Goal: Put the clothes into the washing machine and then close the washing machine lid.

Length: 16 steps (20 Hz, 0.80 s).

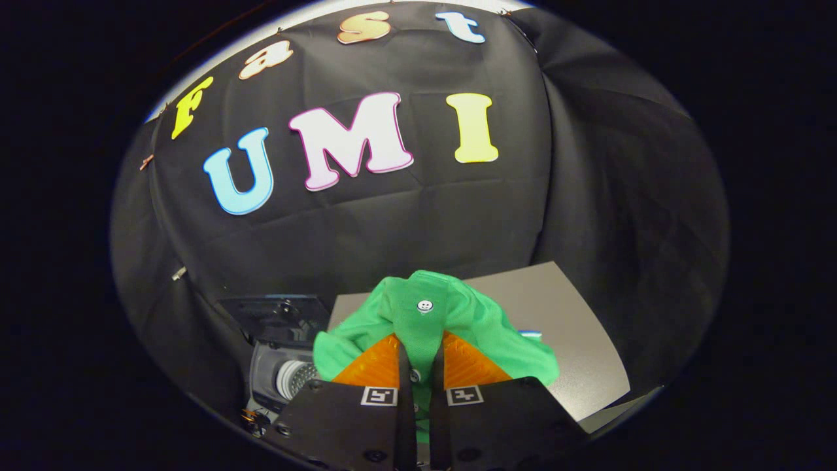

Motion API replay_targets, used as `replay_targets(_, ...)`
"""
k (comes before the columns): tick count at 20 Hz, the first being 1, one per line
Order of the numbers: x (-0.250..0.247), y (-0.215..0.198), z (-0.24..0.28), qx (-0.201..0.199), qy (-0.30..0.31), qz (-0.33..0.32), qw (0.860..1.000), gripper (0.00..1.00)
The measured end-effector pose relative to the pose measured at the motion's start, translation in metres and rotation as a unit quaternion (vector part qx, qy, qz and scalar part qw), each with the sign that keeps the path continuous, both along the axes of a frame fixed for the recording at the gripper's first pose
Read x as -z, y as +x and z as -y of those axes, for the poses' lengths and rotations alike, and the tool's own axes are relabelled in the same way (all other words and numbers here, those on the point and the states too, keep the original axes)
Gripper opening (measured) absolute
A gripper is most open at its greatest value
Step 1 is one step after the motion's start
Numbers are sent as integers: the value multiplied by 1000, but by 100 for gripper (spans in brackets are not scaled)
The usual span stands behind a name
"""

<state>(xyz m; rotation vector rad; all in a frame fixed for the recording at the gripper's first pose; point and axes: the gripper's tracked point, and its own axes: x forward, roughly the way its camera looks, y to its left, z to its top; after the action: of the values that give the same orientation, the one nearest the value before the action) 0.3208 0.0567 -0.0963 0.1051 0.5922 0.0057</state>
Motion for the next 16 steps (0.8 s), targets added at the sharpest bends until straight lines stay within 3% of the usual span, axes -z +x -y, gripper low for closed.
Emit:
replay_targets(8,-63,-14,-67,-36,26,39,998,12)
replay_targets(16,-65,-27,-186,-112,33,42,992,12)
